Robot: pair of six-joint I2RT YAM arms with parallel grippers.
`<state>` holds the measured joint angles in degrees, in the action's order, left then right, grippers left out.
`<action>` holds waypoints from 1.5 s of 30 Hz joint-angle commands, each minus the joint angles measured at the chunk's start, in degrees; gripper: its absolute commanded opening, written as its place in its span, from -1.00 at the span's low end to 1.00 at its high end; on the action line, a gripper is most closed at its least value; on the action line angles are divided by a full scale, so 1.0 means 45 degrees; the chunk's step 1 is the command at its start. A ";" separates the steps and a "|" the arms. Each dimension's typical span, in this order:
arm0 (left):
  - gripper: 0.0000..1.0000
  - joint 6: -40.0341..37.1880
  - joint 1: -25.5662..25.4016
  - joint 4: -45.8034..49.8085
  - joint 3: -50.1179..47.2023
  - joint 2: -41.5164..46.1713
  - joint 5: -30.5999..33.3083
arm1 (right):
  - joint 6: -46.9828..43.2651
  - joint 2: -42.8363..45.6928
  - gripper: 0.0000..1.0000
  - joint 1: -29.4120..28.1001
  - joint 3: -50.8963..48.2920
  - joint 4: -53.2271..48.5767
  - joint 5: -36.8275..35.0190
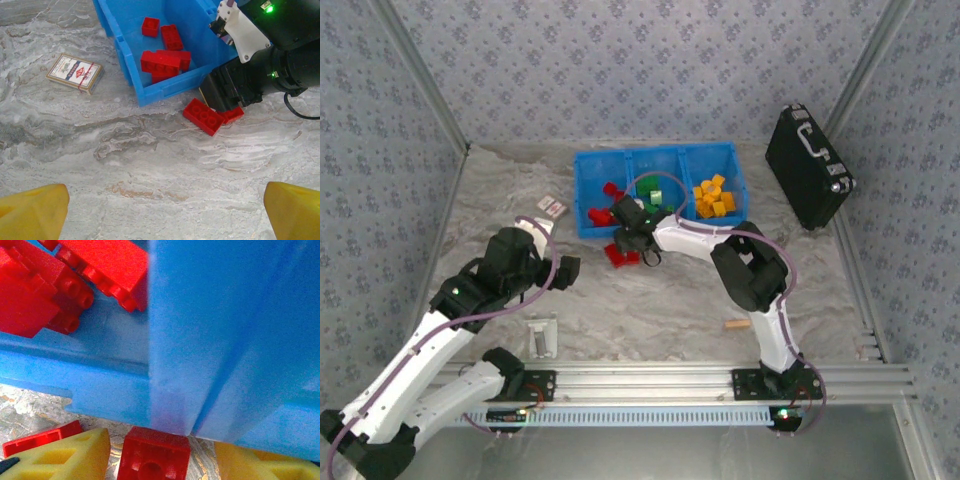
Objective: Sort the legos into containers by color
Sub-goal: Pick up the lego from the center of the table.
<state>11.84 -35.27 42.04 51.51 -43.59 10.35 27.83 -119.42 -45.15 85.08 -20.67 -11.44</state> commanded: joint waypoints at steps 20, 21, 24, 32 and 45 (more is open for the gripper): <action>1.00 -0.0278 -0.0073 0.0232 0.0234 0.0446 0.0043 | 0.0005 0.0130 0.11 -0.0925 -0.1368 -0.1501 -0.1811; 1.00 -0.0284 -0.0073 0.0250 0.0219 0.0501 0.0053 | 0.0024 0.0150 0.08 -0.0925 -0.1398 -0.1535 -0.1812; 1.00 -0.0271 -0.0061 0.0290 0.0195 0.0663 0.0067 | 0.0062 0.0264 -0.01 -0.0962 -0.1493 -0.1581 -0.1878; 1.00 -0.0290 -0.0073 0.0244 0.0195 0.0861 0.0026 | 0.0113 0.0770 -0.30 -0.1025 -0.2044 -0.1617 -0.1950; 1.00 -0.0365 -0.0072 0.0184 0.0211 0.0618 0.0064 | -0.0054 0.2472 -0.38 -0.1266 -0.2598 -0.2035 -0.1887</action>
<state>11.09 -35.27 42.48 51.51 -40.53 10.33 28.08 -111.81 -50.28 72.97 -25.71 -19.29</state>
